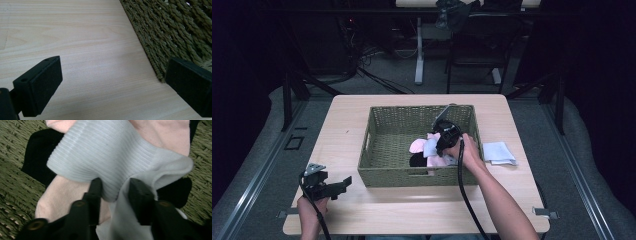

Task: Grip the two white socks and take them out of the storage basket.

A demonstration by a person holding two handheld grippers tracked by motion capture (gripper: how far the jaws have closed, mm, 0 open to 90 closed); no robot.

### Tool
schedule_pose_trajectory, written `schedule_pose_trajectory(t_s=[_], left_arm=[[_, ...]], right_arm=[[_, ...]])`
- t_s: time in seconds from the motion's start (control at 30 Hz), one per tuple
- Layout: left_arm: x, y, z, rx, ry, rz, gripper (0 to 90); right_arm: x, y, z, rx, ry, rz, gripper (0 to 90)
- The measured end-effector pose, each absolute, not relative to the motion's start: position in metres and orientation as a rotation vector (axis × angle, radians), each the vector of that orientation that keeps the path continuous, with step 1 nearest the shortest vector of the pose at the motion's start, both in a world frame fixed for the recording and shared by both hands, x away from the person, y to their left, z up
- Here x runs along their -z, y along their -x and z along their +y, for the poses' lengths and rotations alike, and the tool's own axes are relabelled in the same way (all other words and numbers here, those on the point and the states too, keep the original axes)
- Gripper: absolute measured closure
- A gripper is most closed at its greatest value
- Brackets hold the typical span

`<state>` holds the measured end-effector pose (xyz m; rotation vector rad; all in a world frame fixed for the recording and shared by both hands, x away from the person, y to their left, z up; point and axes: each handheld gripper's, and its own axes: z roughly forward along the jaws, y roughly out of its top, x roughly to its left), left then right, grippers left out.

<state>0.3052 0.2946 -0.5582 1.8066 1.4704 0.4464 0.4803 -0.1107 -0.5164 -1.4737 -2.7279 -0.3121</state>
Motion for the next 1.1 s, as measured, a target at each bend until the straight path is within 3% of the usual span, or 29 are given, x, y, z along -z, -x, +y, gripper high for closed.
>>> schedule_pose_trajectory(t_s=[0.07, 0.17, 1.1], left_arm=[[0.558, -0.305, 0.295, -0.448, -1.805, 1.471, 1.5], [0.558, -0.305, 0.295, -0.448, -1.808, 1.467, 1.5], [0.558, -0.305, 0.294, -0.449, -1.805, 1.467, 1.5]], right_arm=[[0.514, -0.482, -0.113, 0.282, 1.468, -2.734, 78.5], [0.515, -0.482, -0.115, 0.306, 1.504, -2.723, 82.9], [0.417, -0.475, -0.141, 0.552, 1.447, -2.747, 83.6]])
